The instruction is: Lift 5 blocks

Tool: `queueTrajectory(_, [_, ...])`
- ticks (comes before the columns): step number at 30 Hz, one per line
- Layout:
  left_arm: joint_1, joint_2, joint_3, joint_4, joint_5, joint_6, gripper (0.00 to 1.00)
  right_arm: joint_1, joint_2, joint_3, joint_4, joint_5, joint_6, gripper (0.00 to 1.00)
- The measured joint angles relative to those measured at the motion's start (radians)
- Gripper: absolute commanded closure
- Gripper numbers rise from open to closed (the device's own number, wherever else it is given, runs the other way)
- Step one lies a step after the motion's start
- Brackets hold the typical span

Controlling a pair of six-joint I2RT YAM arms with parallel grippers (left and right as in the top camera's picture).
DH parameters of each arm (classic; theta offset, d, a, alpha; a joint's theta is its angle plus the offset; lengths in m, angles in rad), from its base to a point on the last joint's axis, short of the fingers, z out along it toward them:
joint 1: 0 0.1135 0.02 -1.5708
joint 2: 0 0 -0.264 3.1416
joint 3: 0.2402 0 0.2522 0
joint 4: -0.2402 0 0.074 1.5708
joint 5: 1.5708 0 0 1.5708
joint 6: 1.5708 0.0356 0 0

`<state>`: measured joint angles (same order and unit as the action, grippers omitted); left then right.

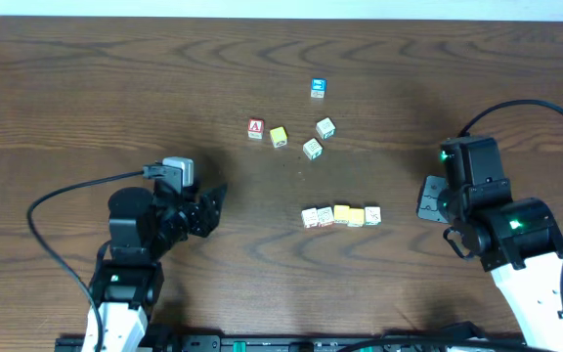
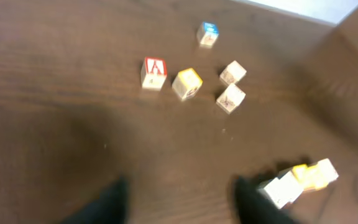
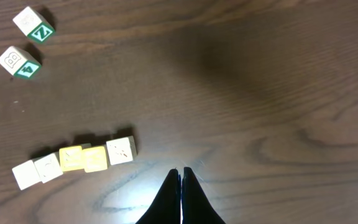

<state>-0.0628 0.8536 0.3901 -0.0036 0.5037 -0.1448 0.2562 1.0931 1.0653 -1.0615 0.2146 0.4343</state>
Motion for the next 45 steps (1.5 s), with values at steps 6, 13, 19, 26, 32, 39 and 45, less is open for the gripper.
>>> queueTrajectory(6, [-0.055, 0.108, 0.0, 0.013, 0.002, 0.009, 0.93, 0.0, 0.002, -0.13, 0.054, -0.014, -0.001, 0.99])
queueTrajectory(13, [-0.13, 0.126, 0.0, 0.019, -0.067, 0.011, 0.93, -0.002, 0.007, -0.265, 0.135, -0.017, 0.006, 0.99])
queueTrajectory(19, [-0.145, 0.126, 0.0, 0.009, -0.086, 0.011, 0.93, -0.036, 0.007, -0.271, 0.169, -0.032, 0.006, 0.99])
queueTrajectory(26, [-0.145, 0.126, 0.0, 0.007, -0.14, 0.011, 0.93, -0.137, 0.006, -0.271, 0.196, -0.041, 0.004, 0.99])
queueTrajectory(32, [-0.145, 0.164, 0.0, 0.012, -0.16, 0.011, 0.93, -0.246, 0.006, -0.271, 0.222, -0.055, -0.003, 0.99])
queueTrajectory(39, [-0.145, 0.24, 0.0, 0.066, -0.166, 0.01, 0.93, -0.267, 0.03, -0.271, 0.242, -0.093, -0.027, 0.99])
queueTrajectory(45, [-0.145, 0.258, 0.0, 0.077, -0.158, 0.004, 0.92, -0.269, 0.179, -0.271, 0.284, -0.145, -0.062, 0.99])
